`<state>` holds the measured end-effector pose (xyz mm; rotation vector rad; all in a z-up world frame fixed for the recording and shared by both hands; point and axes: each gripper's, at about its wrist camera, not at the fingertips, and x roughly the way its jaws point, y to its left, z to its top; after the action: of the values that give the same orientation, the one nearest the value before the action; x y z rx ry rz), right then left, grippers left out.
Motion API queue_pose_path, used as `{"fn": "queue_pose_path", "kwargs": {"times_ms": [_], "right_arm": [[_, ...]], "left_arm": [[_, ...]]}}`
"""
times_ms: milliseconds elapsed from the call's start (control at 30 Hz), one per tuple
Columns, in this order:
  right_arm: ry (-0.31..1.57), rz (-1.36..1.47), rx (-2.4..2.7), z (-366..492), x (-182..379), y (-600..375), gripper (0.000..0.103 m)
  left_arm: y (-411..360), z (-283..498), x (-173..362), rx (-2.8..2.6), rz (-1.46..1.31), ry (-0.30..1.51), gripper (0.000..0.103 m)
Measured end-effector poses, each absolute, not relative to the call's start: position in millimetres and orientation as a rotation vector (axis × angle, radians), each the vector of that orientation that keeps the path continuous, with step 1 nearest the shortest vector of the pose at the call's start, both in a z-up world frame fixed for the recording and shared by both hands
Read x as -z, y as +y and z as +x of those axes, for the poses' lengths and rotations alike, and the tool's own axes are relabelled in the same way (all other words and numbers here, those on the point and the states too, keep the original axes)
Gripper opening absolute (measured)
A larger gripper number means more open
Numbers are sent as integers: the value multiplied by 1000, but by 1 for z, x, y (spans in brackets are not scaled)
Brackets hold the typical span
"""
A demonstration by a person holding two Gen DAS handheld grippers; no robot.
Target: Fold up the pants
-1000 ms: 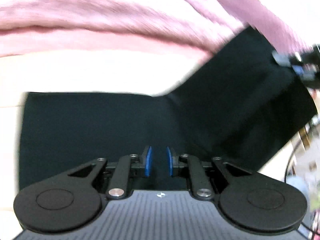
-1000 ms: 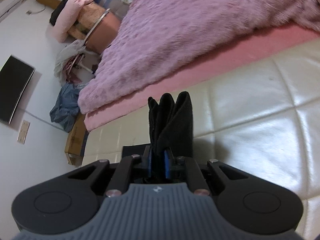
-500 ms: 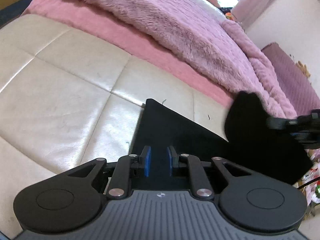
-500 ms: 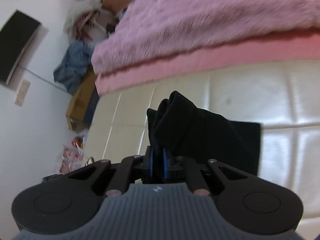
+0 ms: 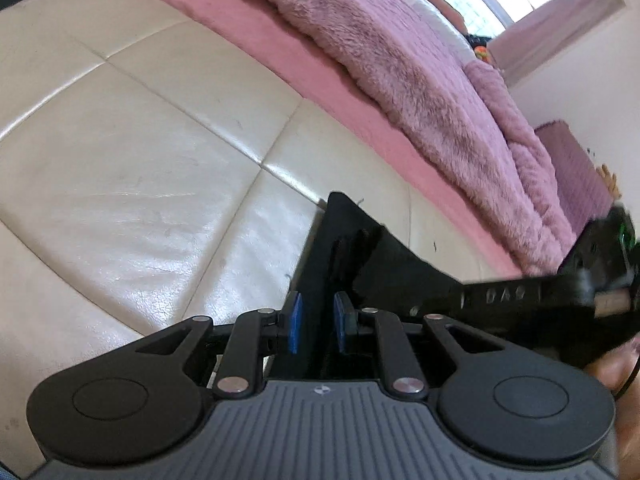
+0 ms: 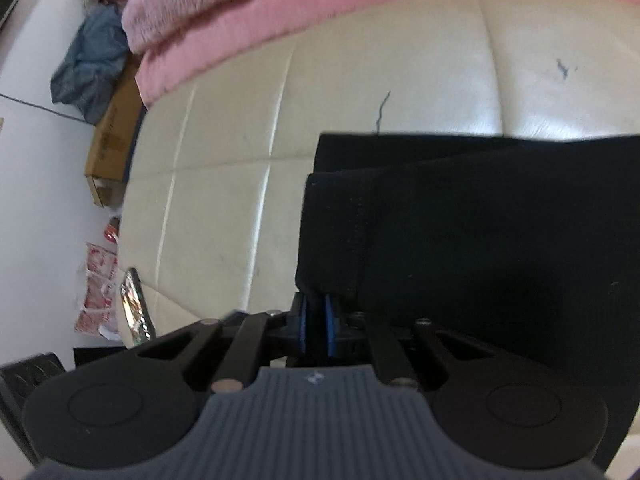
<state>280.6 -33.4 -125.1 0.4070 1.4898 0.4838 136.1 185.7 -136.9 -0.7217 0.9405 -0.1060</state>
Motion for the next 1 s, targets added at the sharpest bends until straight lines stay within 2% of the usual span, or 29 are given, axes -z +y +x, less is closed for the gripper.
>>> {"fn": "queue_pose_path", "kwargs": {"times_ms": [67, 133, 200, 400, 500, 767, 933, 967, 1000], "right_arm": [[1475, 404, -496, 278, 125, -33, 17], [1454, 422, -511, 277, 121, -36, 19], [1421, 410, -529, 277, 109, -40, 30], [1265, 231, -491, 268, 80, -82, 29], [1237, 187, -438, 266, 90, -112, 19], [1199, 259, -480, 247, 131, -150, 18], [1171, 329, -480, 239, 145, -157, 11], [1170, 333, -483, 239, 146, -159, 9], [1169, 336, -484, 239, 146, -159, 8]], "left_arm": [[189, 137, 137, 109, -740, 933, 24], [190, 140, 136, 122, -752, 926, 30], [189, 145, 137, 137, -769, 921, 43], [173, 171, 149, 208, -808, 915, 55], [160, 187, 161, 197, -742, 950, 55], [143, 199, 177, 237, -623, 956, 55], [152, 201, 186, 245, -714, 913, 57], [152, 201, 187, 245, -717, 909, 53], [150, 202, 186, 247, -712, 901, 40]]}}
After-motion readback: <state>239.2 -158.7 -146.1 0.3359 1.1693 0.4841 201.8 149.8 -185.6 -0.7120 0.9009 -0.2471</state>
